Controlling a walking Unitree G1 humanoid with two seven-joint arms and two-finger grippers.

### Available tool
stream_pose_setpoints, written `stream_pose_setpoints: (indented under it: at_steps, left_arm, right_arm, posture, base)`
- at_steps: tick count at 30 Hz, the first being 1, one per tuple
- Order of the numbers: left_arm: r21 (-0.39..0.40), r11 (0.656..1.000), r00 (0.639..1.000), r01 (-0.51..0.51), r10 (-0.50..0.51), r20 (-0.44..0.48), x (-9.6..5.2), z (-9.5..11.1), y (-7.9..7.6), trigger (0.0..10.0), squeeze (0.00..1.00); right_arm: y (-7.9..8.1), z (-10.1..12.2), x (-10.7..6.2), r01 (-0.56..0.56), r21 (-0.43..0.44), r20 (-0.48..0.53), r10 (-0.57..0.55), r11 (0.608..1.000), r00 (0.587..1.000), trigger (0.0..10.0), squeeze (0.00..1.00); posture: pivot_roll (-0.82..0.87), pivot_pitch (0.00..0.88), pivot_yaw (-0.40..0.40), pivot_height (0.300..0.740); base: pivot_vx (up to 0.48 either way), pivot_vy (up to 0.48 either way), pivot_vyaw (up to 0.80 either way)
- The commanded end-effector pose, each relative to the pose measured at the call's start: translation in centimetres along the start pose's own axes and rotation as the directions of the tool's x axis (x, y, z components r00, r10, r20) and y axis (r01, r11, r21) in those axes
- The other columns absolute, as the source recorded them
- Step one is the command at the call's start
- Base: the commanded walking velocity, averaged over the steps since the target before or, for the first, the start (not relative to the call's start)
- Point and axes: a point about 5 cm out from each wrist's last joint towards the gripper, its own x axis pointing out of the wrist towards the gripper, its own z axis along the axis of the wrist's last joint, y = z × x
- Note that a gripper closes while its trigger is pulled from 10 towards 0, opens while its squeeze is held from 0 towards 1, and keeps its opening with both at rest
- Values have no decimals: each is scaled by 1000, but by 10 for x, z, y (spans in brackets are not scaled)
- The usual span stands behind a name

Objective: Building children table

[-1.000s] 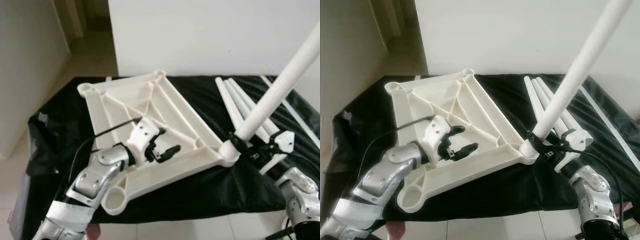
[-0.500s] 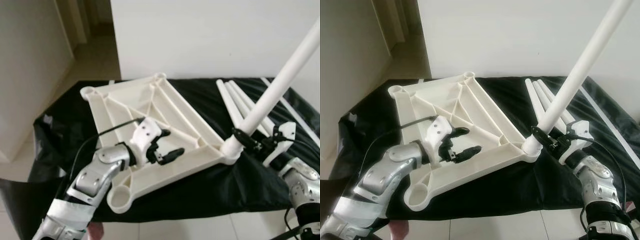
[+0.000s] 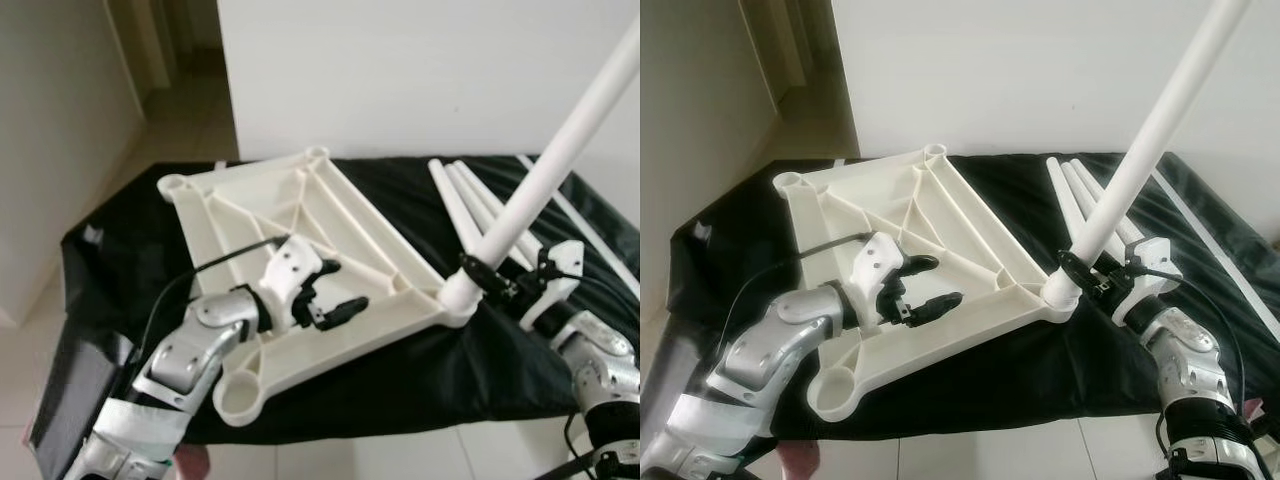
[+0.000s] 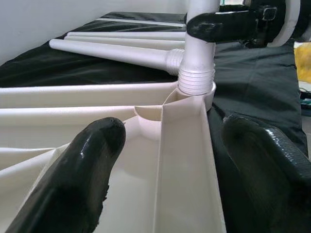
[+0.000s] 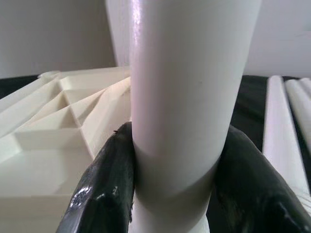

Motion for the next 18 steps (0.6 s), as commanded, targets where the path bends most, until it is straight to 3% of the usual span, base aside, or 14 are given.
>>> stream_pose_setpoints:
  at_steps: [1,7,9,11,14,18]
  left_arm:
    - [-3,1000,1000,5,-5,-10,-1,-1,0,10000,0]
    - [-7,1000,1000,10,-10,-8,-2,-2,-1,10000,0]
    - [-6,1000,1000,11,-11,-7,-1,-2,-1,10000,0]
    - [-6,1000,1000,11,-11,-7,-1,-2,-1,10000,0]
    - [-7,1000,1000,13,-13,-7,-1,-3,-2,10000,0]
    - [-6,1000,1000,15,-15,-5,0,-3,-3,10000,0]
  right_arm:
    - [7,-47,-15,58,38,-232,-48,998,972,10000,0]
    - [19,-48,-7,200,-17,-206,-200,980,958,10000,0]
    - [30,-46,0,274,-28,-184,-274,961,944,10000,0]
    - [30,-46,0,274,-28,-184,-274,961,944,10000,0]
    - [42,-45,9,405,-33,-177,-404,914,898,10000,0]
    - [54,-44,13,470,-17,-166,-466,882,869,10000,0]
  posture:
    - [48,0,23,740]
    - [45,0,15,740]
    - [43,0,10,740]
    - [43,0,10,740]
    - [42,0,4,740]
    - [43,0,0,740]
  base:
    - [0,0,0]
    - [0,0,0]
    - [0,0,0]
    - [0,0,0]
    - [0,0,0]
    - [0,0,0]
